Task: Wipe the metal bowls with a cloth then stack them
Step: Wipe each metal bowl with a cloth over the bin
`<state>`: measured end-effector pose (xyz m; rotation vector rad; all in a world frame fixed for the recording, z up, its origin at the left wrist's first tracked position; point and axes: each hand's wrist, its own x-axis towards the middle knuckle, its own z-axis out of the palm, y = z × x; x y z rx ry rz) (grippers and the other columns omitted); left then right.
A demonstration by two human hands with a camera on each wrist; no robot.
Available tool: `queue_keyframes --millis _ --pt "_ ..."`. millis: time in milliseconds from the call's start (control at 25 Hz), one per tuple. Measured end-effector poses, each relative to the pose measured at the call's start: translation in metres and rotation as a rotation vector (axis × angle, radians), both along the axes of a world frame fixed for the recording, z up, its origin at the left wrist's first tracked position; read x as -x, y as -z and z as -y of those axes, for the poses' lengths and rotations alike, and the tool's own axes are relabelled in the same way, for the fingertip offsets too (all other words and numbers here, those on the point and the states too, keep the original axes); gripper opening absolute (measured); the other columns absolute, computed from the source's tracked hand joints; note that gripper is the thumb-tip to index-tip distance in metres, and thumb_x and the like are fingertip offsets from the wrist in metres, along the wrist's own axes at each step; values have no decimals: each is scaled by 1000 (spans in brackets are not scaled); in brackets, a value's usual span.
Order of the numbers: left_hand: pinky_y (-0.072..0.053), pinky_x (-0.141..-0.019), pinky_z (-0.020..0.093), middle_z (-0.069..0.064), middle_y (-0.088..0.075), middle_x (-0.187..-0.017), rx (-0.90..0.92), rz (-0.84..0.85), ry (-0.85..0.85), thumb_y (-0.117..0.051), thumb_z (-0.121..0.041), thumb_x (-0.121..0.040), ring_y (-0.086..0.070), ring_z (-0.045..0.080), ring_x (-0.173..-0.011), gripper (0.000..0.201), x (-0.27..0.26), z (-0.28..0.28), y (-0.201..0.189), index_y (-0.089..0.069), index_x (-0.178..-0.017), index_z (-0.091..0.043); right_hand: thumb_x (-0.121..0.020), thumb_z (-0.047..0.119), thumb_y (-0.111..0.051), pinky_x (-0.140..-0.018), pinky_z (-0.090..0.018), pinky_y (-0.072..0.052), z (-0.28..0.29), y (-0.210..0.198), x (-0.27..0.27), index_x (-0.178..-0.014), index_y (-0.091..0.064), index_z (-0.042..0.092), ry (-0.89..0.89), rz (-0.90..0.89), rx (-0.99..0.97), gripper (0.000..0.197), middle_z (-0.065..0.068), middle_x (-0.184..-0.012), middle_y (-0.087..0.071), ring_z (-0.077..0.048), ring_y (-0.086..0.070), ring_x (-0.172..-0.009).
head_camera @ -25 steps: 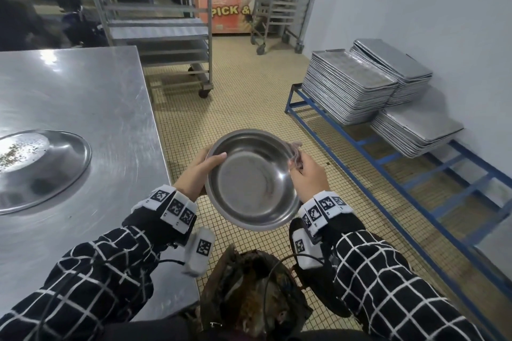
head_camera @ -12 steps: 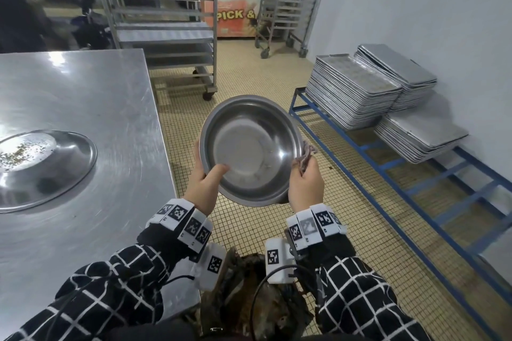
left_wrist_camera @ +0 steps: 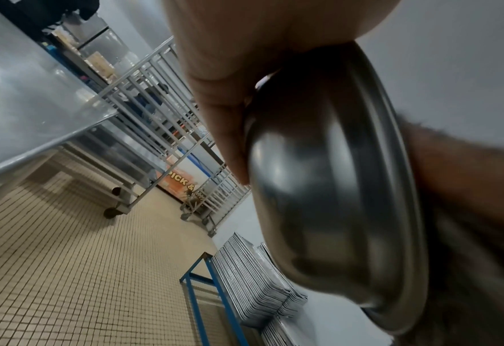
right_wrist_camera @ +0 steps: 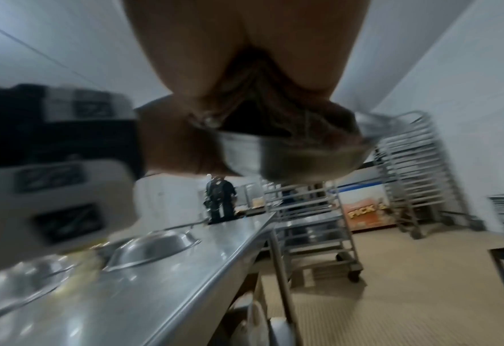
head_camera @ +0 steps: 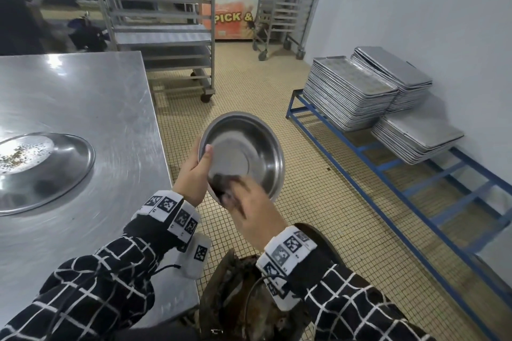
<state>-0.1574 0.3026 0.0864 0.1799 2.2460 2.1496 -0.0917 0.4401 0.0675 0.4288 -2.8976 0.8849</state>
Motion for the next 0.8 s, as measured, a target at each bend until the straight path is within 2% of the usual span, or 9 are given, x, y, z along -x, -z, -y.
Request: queue_keyframes --millis 120,240,360,480,560,640,680,760,800 --pt "-37 -94 9 -26 -53 -112 6 -16 33 -33 -35 -101 -48 -19 -103 26 2 5 -6 -43 -126 -38 -99 54 -16 -101 -35 -42 -1 9 -10 -134 -44 19 -199 99 -48 57 3 -130 -54 -11 -49 -119" --pt "-40 -104 39 -14 -61 -115 -16 17 62 -40 -47 -95 -54 9 -113 31 6 15 -2 -51 -123 -37 -95 56 -3 -119 -44 -8 -34 16 1 -148 -25 30 -198 129 -464 63 12 -153 -28 -7 -13 -144" --pt "-37 -106 46 -12 -61 -123 20 54 126 -41 -58 -88 -52 14 -121 41 2 16 5 -54 -123 -42 -96 53 -4 -114 -52 15 -65 16 21 -149 -11 32 -32 143 -762 58 12 -158 -2 -12 13 -145" --pt "-46 -97 49 3 -63 -121 21 132 133 -39 -59 -92 -61 24 -109 45 -3 9 3 -53 -127 -34 -98 47 -7 -115 -54 9 -79 10 43 -149 14 29 93 147 -663 57 12 -153 27 -14 26 -140" --pt "-53 -78 45 9 -68 -101 11 181 117 -34 -46 -99 -65 27 -83 28 -3 6 -3 -56 -113 -35 -101 42 -15 -118 -48 -10 -79 4 52 -148 16 26 138 123 -486 59 10 -152 31 -13 15 -143" --pt "-54 -69 39 6 -67 -84 12 229 111 -33 -43 -100 -63 26 -71 25 -4 5 -7 -57 -101 -37 -102 34 -24 -103 -28 -35 -76 -4 58 -151 2 24 208 93 -245 56 6 -159 12 -8 -17 -139" --pt "-54 -70 38 6 -67 -83 8 233 114 -33 -44 -99 -64 27 -73 26 -4 5 -9 -57 -100 -35 -102 30 -30 -96 -22 -37 -76 -9 62 -151 -10 23 247 92 -109 53 3 -159 -9 -8 -31 -133" --pt "-54 -83 45 12 -69 -92 -22 245 162 -36 -50 -97 -65 37 -85 32 -5 8 -8 -60 -105 -30 -100 23 -42 -94 -24 -39 -77 -17 64 -145 -34 24 319 89 120 46 1 -139 -49 -14 -51 -119" --pt "-52 -89 49 15 -69 -100 -37 255 191 -38 -53 -95 -65 40 -93 36 -3 9 -5 -61 -108 -28 -98 22 -47 -96 -28 -42 -79 -19 63 -142 -41 25 349 81 193 44 3 -128 -58 -14 -55 -111"
